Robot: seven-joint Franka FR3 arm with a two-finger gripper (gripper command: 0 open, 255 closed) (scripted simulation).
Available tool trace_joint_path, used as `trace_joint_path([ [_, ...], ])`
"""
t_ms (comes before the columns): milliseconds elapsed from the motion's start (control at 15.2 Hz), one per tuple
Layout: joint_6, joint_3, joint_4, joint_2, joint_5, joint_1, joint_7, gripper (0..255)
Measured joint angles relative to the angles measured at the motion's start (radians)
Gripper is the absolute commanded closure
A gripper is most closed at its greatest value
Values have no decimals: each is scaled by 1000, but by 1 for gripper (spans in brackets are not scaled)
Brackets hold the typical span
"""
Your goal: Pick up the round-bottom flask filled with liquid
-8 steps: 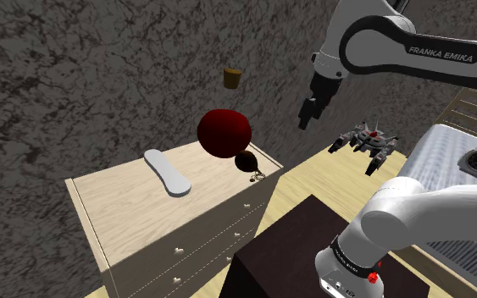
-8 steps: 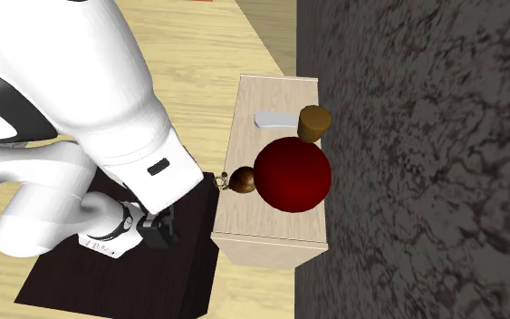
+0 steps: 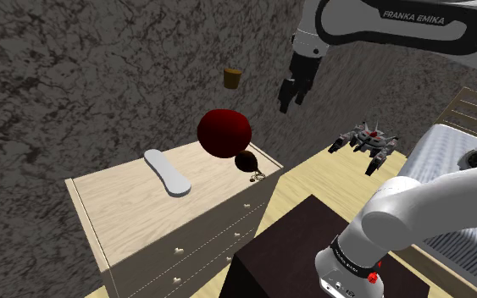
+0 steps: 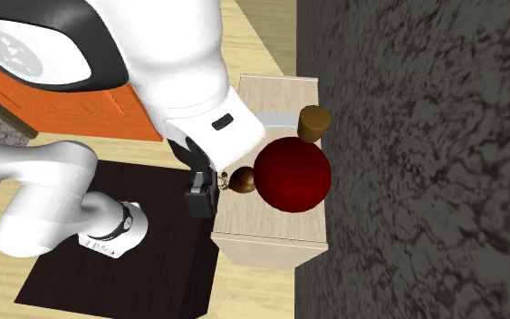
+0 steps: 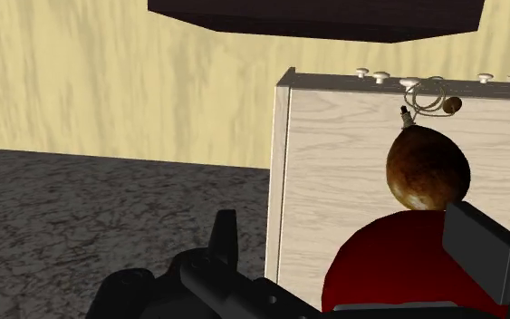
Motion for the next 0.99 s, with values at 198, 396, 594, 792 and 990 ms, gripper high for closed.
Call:
trace_joint_path([
  [198, -27, 24, 129, 115, 16, 5, 30, 0],
  [396, -70, 49, 279, 233, 27, 11, 63, 0],
  [594, -117, 75, 425, 342, 35, 20, 100, 0],
  [792, -183, 98, 611, 473, 33, 31, 135, 0],
  [990, -266, 121, 835, 626, 21, 49, 174, 0],
])
